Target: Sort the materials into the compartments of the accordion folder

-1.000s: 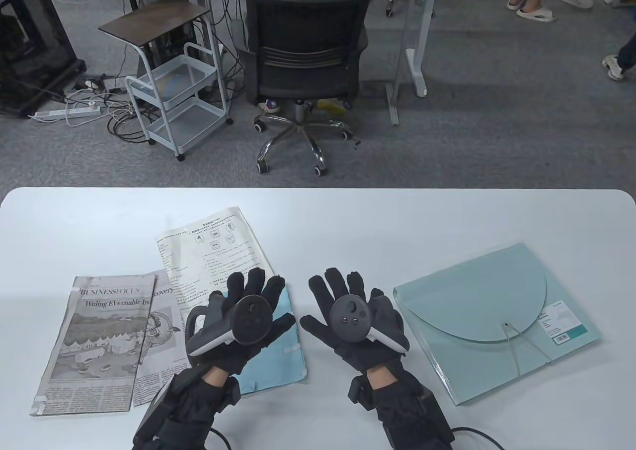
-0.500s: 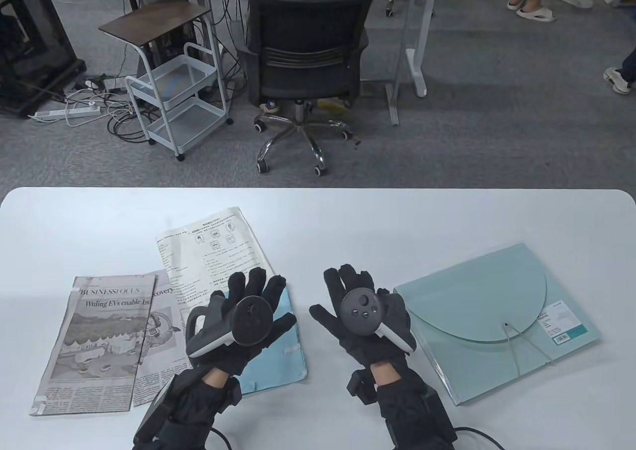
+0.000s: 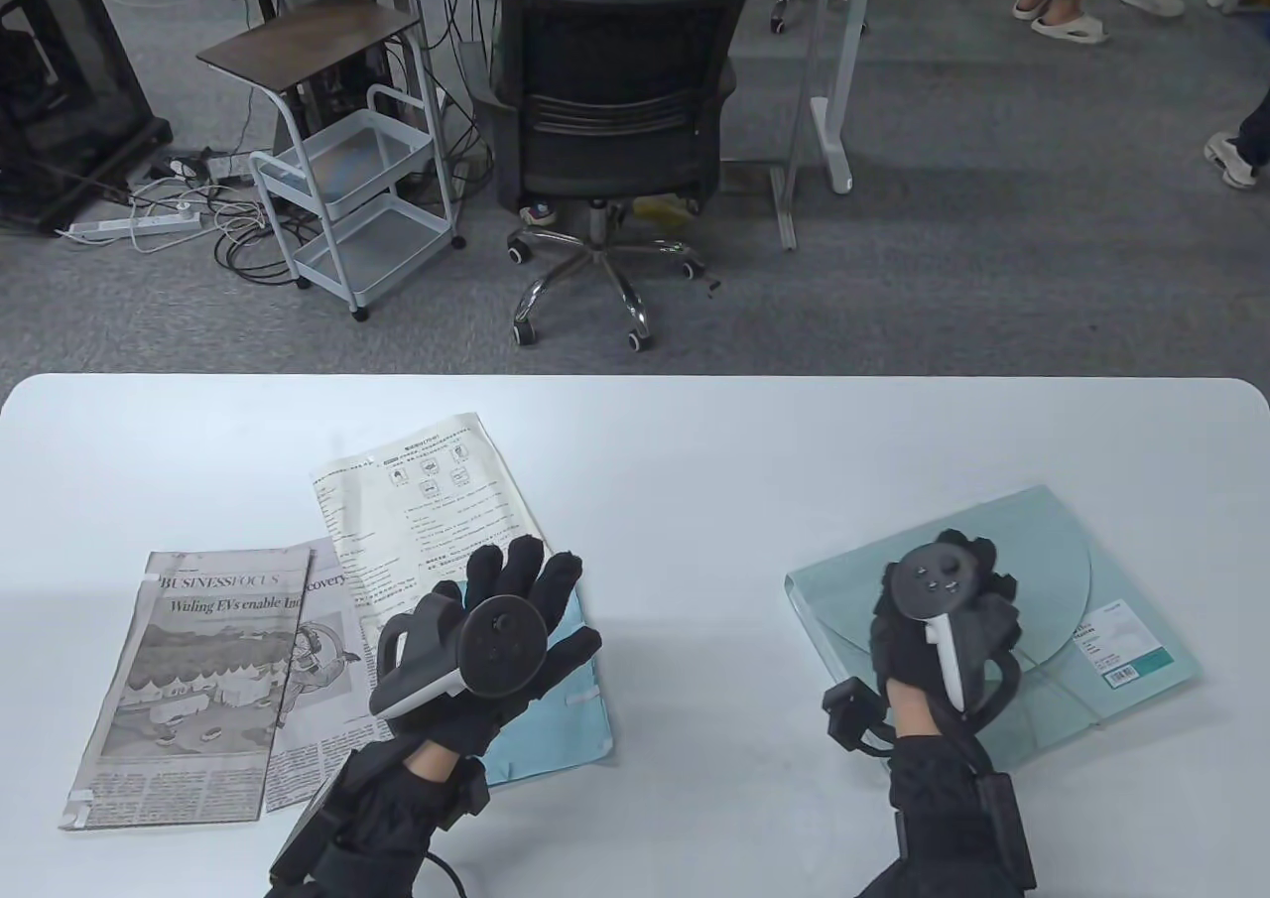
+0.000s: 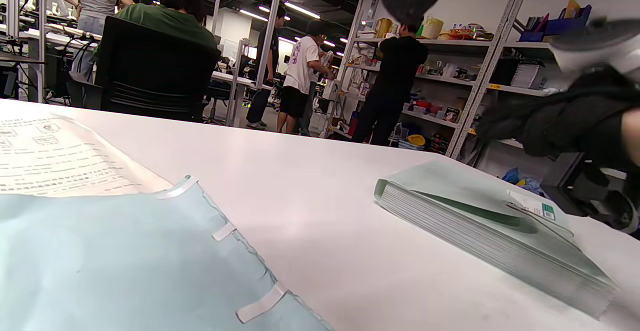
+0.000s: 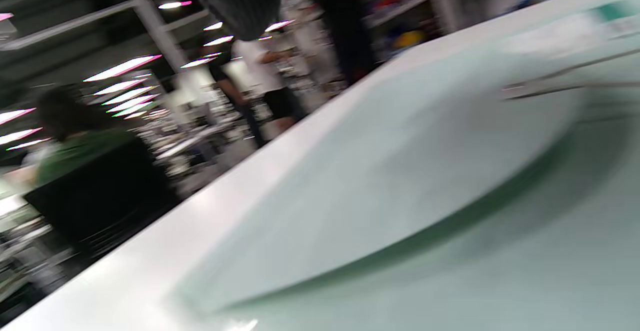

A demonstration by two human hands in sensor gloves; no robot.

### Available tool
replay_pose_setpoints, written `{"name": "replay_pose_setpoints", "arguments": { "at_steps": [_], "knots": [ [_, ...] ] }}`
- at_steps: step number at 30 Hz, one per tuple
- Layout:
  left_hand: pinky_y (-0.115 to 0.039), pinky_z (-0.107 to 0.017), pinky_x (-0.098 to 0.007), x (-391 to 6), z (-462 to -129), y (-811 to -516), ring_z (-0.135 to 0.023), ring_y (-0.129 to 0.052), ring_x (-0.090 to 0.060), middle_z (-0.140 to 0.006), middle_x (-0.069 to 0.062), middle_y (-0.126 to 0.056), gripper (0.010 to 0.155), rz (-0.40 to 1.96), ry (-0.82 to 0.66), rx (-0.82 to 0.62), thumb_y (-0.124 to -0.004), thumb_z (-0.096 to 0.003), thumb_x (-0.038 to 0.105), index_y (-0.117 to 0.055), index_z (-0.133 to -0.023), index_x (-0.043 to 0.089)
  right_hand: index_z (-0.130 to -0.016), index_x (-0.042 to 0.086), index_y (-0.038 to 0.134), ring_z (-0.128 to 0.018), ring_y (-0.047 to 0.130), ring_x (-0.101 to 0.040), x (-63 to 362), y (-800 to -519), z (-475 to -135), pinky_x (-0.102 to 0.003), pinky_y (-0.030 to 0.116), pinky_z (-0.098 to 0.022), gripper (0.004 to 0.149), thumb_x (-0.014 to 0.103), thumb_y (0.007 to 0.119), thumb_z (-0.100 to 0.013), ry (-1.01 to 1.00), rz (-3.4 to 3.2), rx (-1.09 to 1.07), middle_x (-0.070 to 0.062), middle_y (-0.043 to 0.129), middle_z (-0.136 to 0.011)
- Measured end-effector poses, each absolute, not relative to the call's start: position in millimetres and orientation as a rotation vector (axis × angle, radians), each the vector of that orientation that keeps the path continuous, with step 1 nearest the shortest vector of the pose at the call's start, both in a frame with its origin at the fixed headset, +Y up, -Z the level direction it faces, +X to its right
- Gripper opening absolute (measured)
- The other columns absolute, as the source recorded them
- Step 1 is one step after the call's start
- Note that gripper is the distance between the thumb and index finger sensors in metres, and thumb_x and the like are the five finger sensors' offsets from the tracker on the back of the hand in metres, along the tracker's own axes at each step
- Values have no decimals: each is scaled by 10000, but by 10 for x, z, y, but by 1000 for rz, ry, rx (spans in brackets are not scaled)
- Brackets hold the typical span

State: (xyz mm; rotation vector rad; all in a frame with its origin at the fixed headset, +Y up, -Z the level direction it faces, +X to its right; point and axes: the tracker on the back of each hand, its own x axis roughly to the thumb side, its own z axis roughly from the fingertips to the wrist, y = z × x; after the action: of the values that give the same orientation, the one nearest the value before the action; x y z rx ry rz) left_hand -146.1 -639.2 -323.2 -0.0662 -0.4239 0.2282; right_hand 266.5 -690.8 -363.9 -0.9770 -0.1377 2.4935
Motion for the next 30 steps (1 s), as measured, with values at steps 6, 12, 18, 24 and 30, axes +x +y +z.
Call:
{"name": "replay_pose_setpoints", "arguments": {
  "at_steps": [6, 12, 18, 24, 30],
  "knots": [
    [-405, -661, -867, -1457, -3232, -6390, -1106, -342, -717, -1298, -331, -309, 739, 239, -428, -65, -566, -710, 528, -333, -1266, 102, -1148, 147, 283, -989, 82, -597, 3367, -7394, -3375, -768, 231, -623, 563, 145, 564, -660, 5, 2240, -1413, -141, -124, -1117],
    [-406, -663, -865, -1457, -3246, -6408, -1106, -346, -716, -1298, -330, -308, 737, 237, -421, -78, -562, -711, 527, -335, -1266, 100, -1143, 190, 197, -977, 167, -647, 3606, -7717, -3228, -755, 280, -636, 611, 176, 576, -664, 34, 2030, -1488, -236, -129, -1106],
    [-412, -662, -864, -1475, -3244, -6395, -1103, -352, -718, -1295, -333, -314, 737, 241, -411, -71, -562, -710, 527, -341, -1265, 96, -1091, 304, 375, -986, 202, -640, 3663, -7735, -3234, -732, 302, -657, 474, 208, 575, -672, 29, 1959, -1528, -352, 40, -1153],
    [-413, -659, -865, -1476, -3243, -6397, -1100, -359, -721, -1294, -337, -316, 736, 243, -411, -69, -560, -710, 525, -339, -1265, 94, -1004, 310, 466, -972, 203, -647, 3669, -7734, -3259, -724, 300, -661, 357, 178, 503, -674, -21, 1938, -1547, -371, 146, -1164],
    [-421, -664, -857, -1465, -3243, -6400, -1090, -372, -732, -1279, -374, -320, 710, 249, -412, -71, -536, -720, 507, -335, -1267, 101, -1010, 292, 434, -931, 388, -720, 3674, -7566, -3215, -752, 437, -622, 365, 166, 475, -670, -115, 1827, -1524, -498, 240, -1105]
  ]
}}
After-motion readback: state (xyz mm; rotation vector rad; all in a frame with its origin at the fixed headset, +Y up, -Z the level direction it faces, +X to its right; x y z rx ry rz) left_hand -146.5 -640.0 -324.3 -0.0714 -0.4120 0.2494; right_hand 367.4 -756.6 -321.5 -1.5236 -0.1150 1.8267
